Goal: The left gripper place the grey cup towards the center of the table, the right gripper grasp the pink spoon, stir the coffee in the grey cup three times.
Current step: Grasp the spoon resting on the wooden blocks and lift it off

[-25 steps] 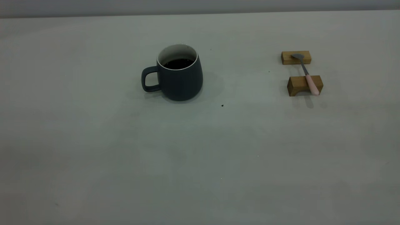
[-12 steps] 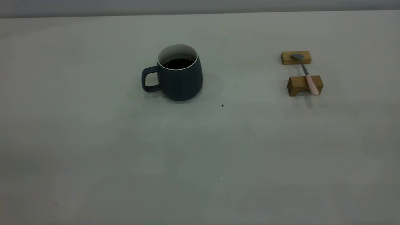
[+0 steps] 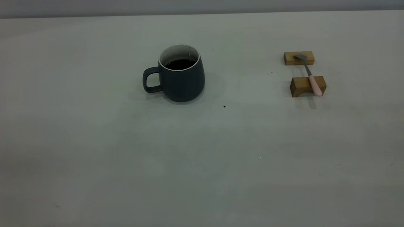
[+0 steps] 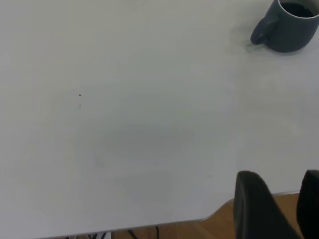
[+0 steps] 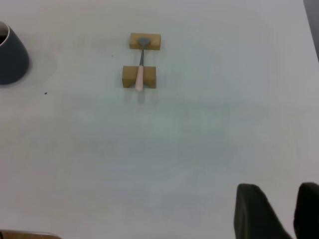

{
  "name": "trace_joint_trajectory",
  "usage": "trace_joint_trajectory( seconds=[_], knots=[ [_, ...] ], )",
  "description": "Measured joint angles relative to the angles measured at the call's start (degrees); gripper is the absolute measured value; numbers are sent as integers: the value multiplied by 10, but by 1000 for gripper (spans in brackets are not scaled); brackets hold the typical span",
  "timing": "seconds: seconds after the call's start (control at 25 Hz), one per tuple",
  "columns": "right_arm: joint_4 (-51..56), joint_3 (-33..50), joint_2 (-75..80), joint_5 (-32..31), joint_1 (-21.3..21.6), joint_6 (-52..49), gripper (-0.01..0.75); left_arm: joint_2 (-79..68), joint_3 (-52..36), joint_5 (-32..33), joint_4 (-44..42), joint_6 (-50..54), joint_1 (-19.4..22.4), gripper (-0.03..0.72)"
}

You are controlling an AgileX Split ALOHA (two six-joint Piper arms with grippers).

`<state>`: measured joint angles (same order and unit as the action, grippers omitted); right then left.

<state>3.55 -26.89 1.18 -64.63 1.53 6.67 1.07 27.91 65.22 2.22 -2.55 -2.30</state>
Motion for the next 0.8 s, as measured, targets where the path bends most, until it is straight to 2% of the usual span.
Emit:
trace_joint_trajectory(
  seconds=[0.6,0.8],
  knots=[
    [19,0,5,0,0,-6,237,0,0,0,0,0,0,276],
    [22,-8,110,15,0,-4,237,0,0,0,0,0,0,276]
  ],
)
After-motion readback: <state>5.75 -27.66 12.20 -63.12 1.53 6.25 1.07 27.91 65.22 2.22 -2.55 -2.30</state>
